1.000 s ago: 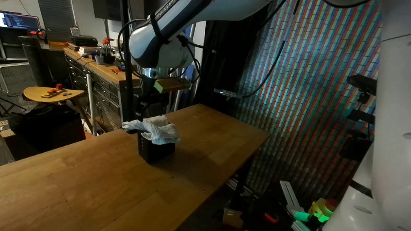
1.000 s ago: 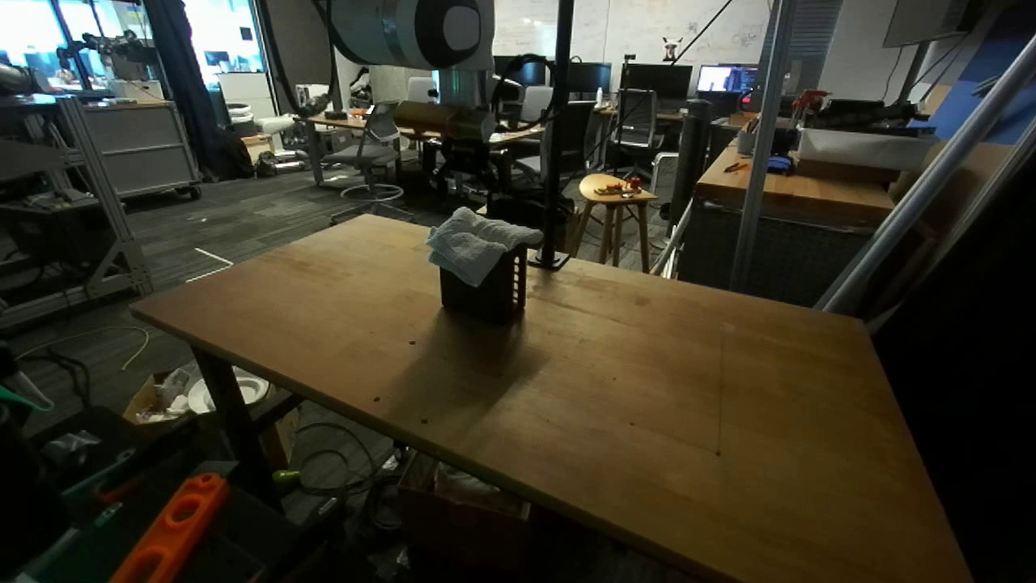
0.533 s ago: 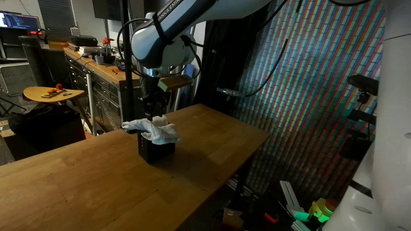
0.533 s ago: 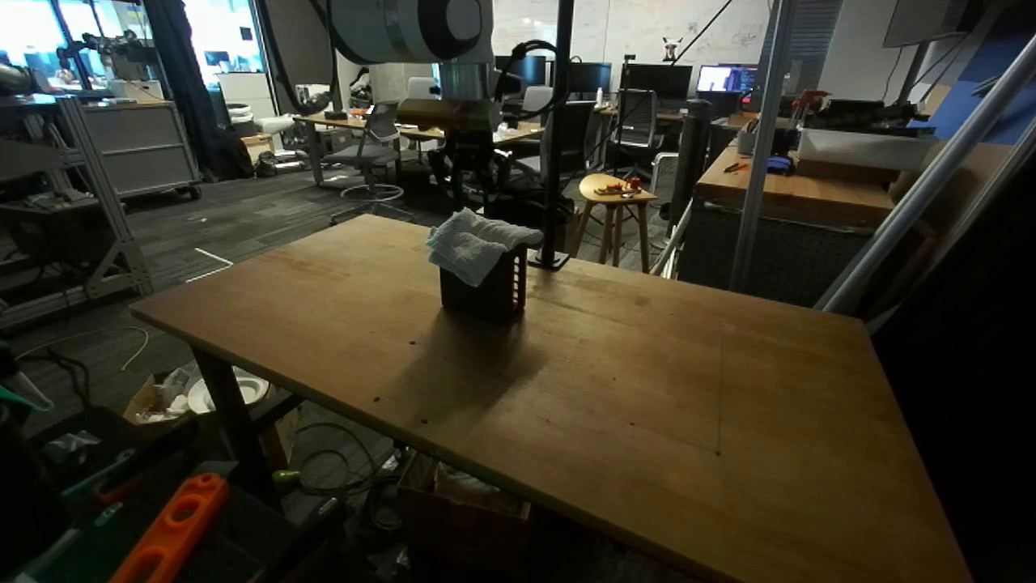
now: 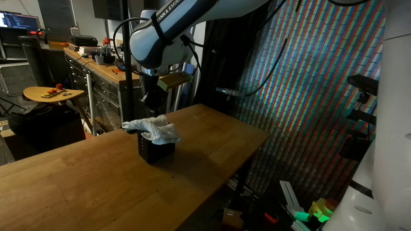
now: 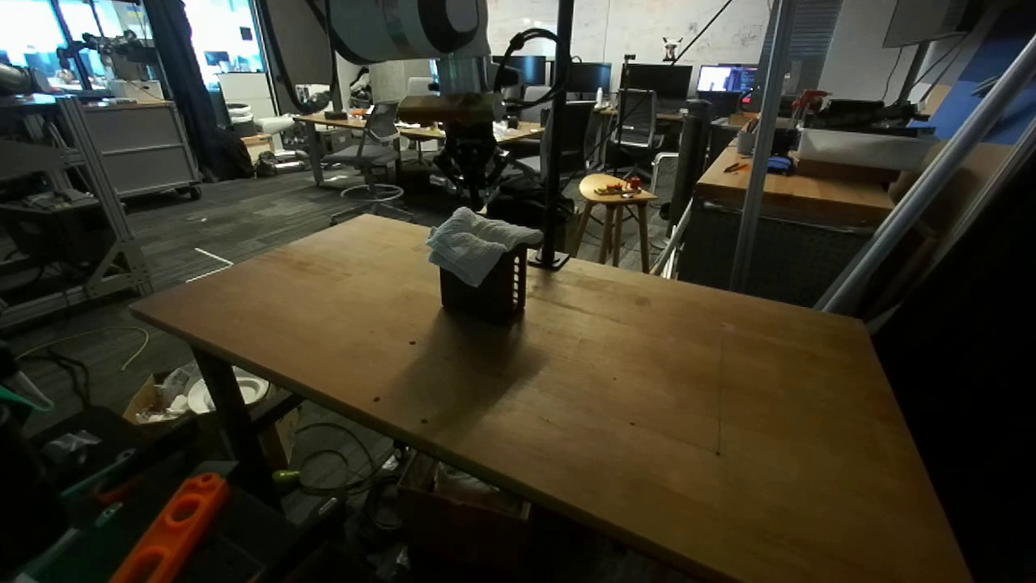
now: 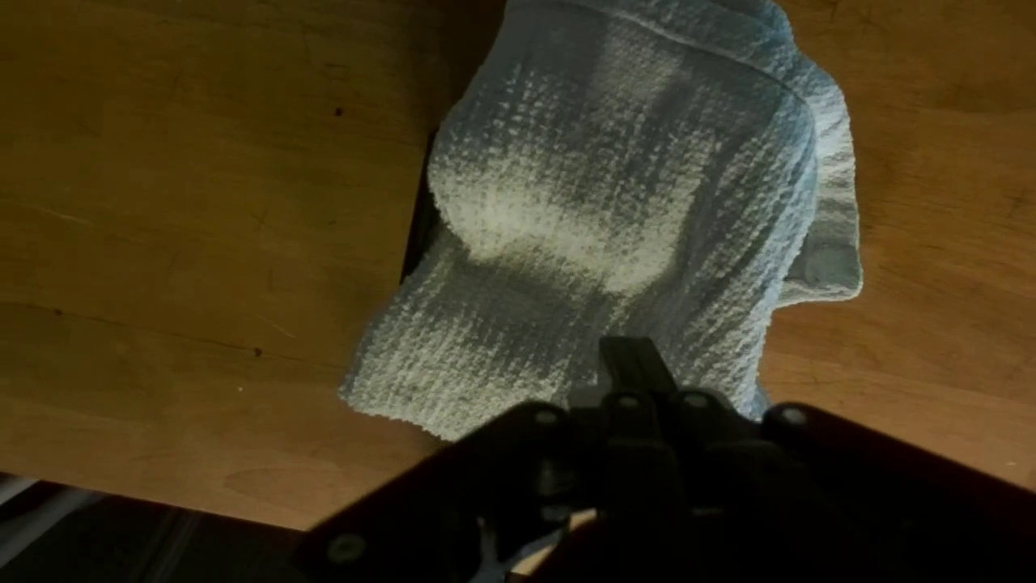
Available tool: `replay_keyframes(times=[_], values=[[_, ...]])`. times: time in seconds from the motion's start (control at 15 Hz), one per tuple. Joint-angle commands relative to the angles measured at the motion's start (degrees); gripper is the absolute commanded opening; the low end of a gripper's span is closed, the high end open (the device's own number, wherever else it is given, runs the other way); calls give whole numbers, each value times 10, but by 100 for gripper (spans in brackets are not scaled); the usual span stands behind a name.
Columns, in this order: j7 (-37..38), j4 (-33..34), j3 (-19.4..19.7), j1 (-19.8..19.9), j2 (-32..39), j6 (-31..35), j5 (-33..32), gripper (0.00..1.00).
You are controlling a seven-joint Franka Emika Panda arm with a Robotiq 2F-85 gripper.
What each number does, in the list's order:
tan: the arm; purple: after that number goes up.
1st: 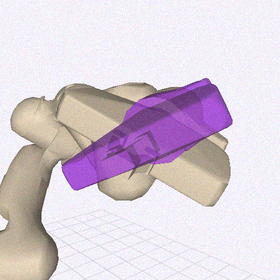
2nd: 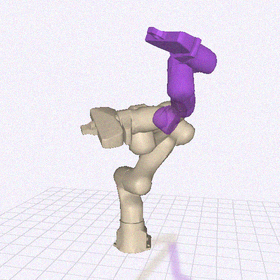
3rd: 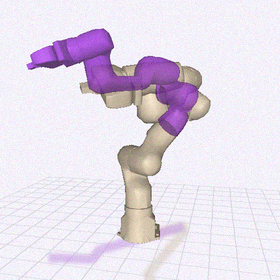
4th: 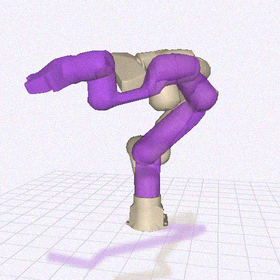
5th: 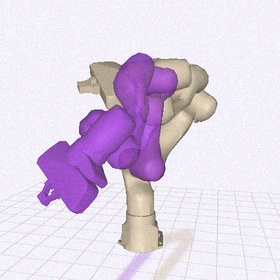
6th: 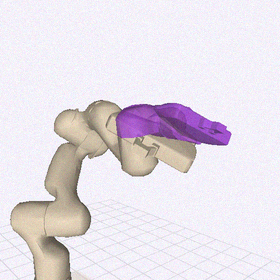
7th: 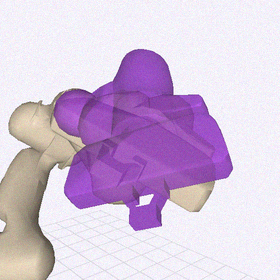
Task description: Put the towel in the box
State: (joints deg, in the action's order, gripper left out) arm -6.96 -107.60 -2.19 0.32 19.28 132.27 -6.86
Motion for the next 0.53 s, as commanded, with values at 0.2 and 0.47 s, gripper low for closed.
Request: replay_keyframes(times=[0.2,0.47], values=[[-4,17,7,-9,26,-12,-20,5],[-8,25,10,-5,52,-7,-15,5]])
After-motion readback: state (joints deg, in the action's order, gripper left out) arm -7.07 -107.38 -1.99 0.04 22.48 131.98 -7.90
